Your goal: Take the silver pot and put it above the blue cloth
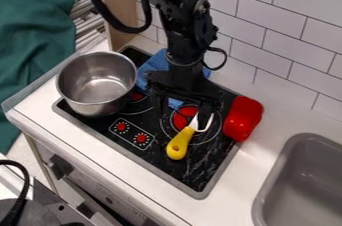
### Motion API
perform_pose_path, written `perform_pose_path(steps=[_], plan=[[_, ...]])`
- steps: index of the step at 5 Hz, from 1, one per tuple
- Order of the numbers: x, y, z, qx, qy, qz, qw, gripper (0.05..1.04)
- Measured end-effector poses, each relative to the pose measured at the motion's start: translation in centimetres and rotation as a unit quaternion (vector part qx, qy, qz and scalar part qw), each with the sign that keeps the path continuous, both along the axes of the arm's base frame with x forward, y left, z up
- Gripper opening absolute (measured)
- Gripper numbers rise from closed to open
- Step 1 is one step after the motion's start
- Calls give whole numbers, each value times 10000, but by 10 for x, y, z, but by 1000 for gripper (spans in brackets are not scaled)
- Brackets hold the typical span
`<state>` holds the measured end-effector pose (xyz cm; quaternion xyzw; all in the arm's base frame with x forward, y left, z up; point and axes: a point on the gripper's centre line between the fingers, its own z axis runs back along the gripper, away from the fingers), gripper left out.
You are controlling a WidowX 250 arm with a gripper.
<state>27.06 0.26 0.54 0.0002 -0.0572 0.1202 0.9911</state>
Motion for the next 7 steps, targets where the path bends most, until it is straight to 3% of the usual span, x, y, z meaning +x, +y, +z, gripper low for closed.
perform_pose_path(steps=[1,2,3,4,5,7], plan=[[-5,-1,-6,-26,131,-11,9999,1001],[-6,12,16,-203,-266,-132,9994,1001],[-7,25,35,-312,-461,40,9984,1001],[3,43,44,-195,-557,175,9981,1001],[6,74,17,-142,-76,464,9988,1001],[-3,128,-11,-61,215,1055,9942,1001]])
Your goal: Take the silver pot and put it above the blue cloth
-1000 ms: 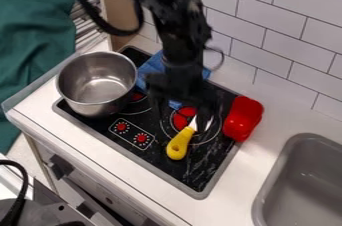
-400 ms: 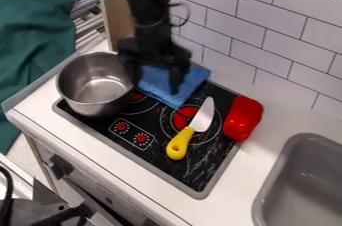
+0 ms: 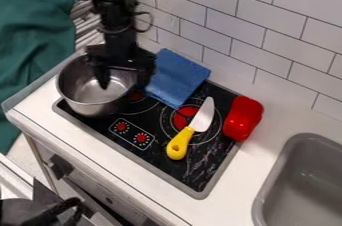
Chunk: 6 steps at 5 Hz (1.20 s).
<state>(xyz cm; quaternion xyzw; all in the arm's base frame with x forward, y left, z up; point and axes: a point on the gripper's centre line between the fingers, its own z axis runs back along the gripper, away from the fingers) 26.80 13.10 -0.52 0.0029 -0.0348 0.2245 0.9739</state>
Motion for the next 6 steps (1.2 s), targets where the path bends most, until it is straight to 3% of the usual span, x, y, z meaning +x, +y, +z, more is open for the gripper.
perform_pose_path(steps=[1,2,3,4,5,6], plan=[[-5,4,-16,-206,129,80,9997,950],[-3,-1,-30,-357,237,59,9991,656],[0,-8,-30,-374,203,-22,9991,364],[-1,-20,-27,-382,105,-147,9991,182],[-11,-32,-12,-398,-99,-60,9991,90],[-17,-39,-4,-490,-264,-1,9985,57]])
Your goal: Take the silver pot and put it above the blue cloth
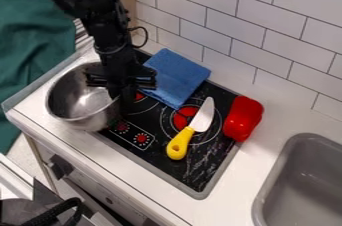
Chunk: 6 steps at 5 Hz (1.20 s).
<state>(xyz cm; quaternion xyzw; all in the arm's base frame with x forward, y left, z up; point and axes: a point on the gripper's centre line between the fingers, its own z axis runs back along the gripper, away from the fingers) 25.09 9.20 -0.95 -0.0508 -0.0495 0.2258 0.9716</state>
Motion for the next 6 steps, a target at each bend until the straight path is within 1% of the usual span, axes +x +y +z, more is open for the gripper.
perform_pose_path(steps=[1,2,3,4,5,6], plan=[[3,-12,18,144,-256,-190,9994,56],[18,-44,25,352,-276,-656,9968,56],[37,-70,35,549,-367,-954,9932,56],[49,-87,35,677,-328,-1116,9909,56],[65,-90,38,735,-349,-1083,9908,56],[74,-89,37,727,-372,-1072,9909,56]])
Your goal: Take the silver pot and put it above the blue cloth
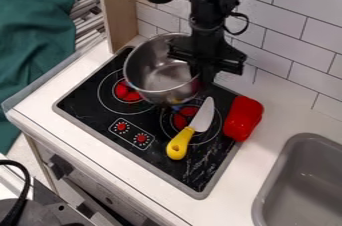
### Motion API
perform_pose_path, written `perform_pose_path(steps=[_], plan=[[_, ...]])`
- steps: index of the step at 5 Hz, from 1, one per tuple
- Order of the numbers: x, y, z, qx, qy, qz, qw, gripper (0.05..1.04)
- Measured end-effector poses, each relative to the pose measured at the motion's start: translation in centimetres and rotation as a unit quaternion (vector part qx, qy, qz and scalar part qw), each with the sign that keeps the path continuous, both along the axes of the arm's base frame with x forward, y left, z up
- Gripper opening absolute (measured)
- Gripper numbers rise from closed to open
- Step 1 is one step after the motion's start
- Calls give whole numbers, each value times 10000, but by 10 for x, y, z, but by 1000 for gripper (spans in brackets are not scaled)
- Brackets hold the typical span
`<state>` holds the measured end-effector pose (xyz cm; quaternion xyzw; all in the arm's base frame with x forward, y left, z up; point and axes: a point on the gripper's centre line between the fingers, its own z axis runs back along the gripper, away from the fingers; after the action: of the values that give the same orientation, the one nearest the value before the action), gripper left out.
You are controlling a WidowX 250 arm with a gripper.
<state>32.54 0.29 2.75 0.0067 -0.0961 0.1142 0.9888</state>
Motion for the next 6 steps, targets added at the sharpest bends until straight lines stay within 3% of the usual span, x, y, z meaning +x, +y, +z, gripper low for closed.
perform_pose_path(steps=[3,6], plan=[[25,18,-18,-51,197,160,9997,56],[34,40,-33,-100,319,381,9987,56]])
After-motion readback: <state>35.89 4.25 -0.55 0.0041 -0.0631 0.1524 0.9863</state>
